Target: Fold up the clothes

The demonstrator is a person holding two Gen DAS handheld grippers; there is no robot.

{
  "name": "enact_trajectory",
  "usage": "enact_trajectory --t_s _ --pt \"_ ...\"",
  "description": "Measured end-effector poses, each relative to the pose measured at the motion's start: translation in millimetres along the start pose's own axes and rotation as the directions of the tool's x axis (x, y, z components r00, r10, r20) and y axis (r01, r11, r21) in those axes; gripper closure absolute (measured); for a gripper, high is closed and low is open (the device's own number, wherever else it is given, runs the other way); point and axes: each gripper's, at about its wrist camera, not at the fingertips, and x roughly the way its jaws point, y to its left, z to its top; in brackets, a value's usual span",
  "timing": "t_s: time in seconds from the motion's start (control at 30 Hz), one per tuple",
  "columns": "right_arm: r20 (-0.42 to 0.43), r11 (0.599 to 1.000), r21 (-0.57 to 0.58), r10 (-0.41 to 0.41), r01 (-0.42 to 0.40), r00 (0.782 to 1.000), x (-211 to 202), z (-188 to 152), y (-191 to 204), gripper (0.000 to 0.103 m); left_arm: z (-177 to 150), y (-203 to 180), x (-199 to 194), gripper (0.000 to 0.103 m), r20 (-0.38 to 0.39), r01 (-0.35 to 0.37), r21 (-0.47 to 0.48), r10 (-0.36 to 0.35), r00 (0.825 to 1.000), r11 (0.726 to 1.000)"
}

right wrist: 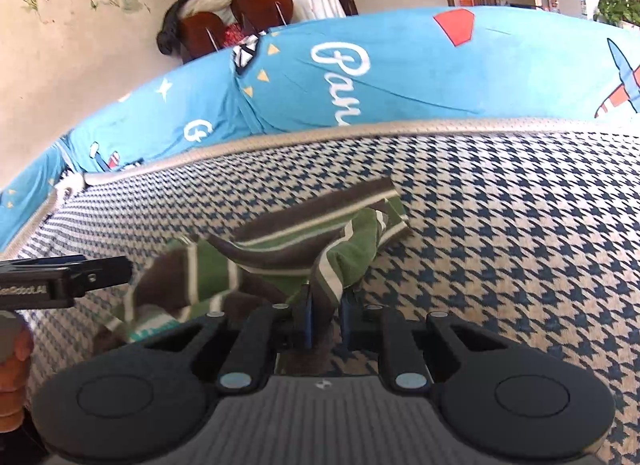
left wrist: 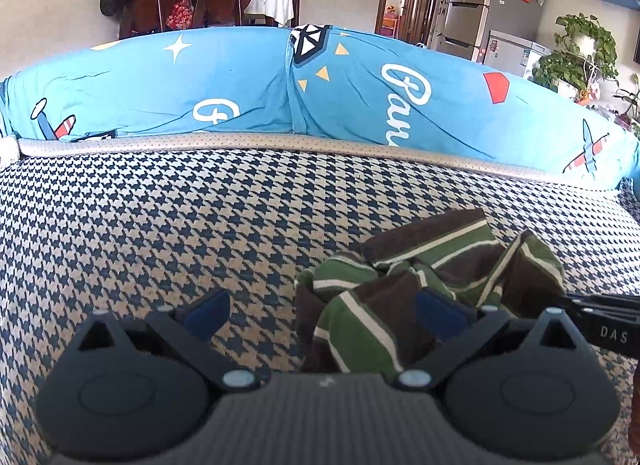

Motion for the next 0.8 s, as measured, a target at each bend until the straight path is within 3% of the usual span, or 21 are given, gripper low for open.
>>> enact_trajectory --t_s 0.3,0.5,0.8 --pt "0.046 0.989 -0.065 0.139 -0.136 0.989 -7 4 38 0.088 31 3 -3 0.000 -0.004 0.112 -0.024 -0.112 0.994 0.993" --pt "0.010 0.963 -0.142 0.234 -0.231 0.972 -4 -6 67 0.088 38 9 8 0.000 -0.062 0.247 -0.086 -0.253 0.966 0.965" --pt "-0.042 0.932 -0.204 0.297 -0.299 0.954 -1 -15 84 0.089 15 11 42 0.000 -0.185 0.245 -0.177 -0.277 0.943 0.953"
